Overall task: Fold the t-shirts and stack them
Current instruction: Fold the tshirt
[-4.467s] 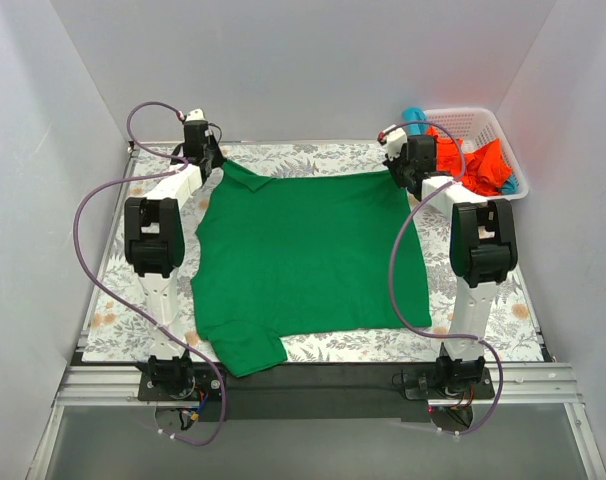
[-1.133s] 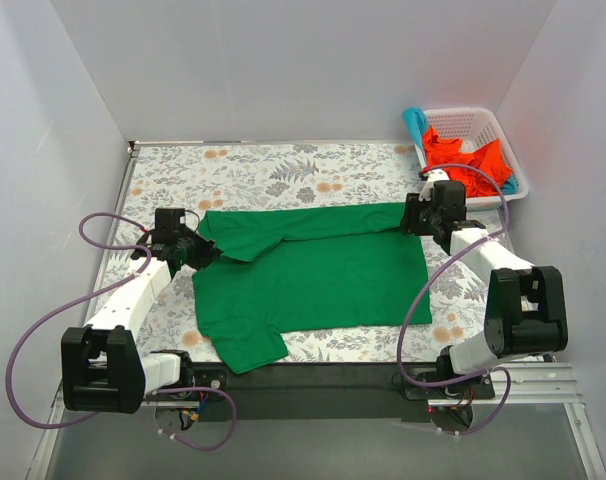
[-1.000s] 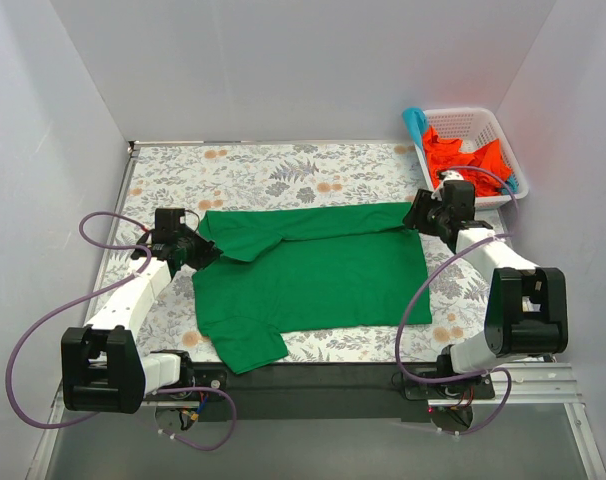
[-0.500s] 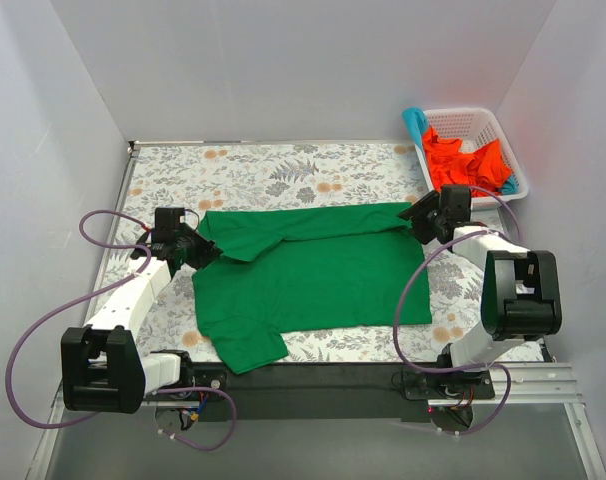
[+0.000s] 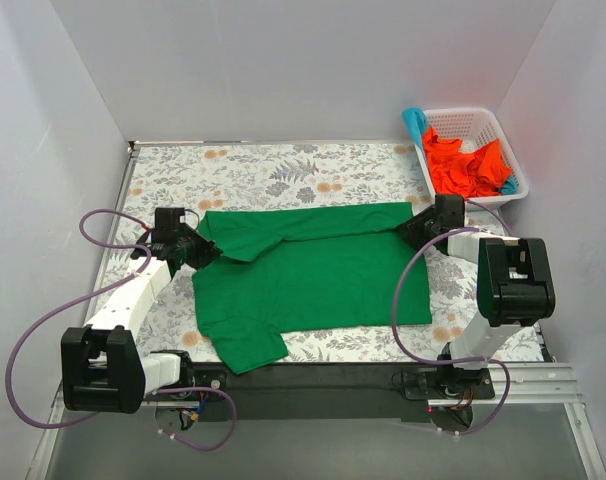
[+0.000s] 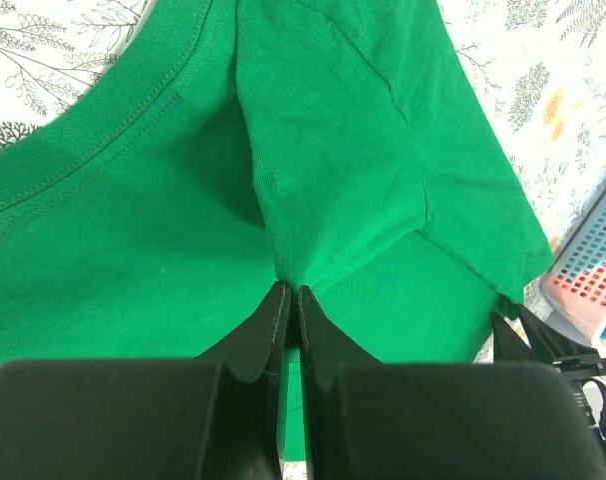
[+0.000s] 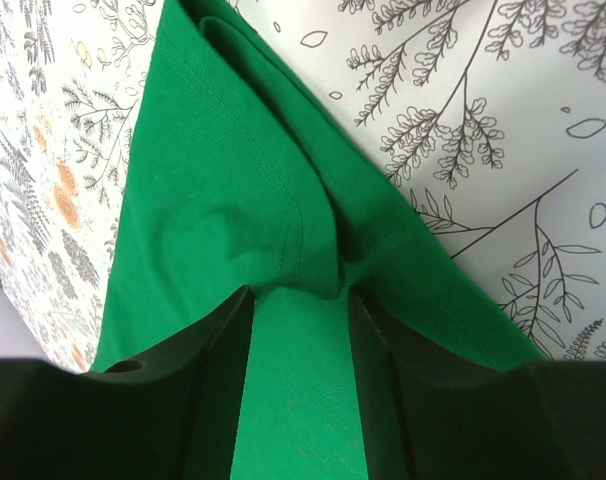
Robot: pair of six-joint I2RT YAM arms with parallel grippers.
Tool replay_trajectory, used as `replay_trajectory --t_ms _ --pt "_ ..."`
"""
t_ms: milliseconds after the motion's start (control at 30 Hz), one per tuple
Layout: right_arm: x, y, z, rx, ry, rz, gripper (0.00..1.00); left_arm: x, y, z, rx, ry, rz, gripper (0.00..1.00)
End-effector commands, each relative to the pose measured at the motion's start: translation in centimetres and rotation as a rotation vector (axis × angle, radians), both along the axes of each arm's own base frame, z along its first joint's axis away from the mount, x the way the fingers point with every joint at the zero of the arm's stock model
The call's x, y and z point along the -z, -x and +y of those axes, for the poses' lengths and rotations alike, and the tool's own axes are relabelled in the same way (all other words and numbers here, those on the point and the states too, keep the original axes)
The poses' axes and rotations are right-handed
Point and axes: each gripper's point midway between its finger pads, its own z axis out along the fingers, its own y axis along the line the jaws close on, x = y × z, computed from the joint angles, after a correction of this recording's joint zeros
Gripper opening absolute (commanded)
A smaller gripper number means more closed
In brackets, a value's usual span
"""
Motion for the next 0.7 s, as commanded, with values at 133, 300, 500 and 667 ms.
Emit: replay_trajectory --t_ms 133,300,500,667 --pt "-0.7 -1.1 -0.9 0.061 0.013 -0.051 0.48 -1.5 -0.6 0.6 -0.007 -0.029 -0.035 0.0" --pt "-1.5 -1.2 -1.5 0.086 0.016 -0.081 0.5 -2.2 -0.6 0.6 -0.01 -0.029 -0.044 0.0" --pt "-1.8 -1.5 -1.7 0.106 0.004 -0.092 0.51 -3.1 -0.9 0.9 -0.014 -0.049 -0.06 0.0" --pt "-1.4 -1.6 -1.5 0.101 -0.006 -0.087 0.51 -3.2 -0.8 1.1 -0.017 -0.059 -0.059 0.0"
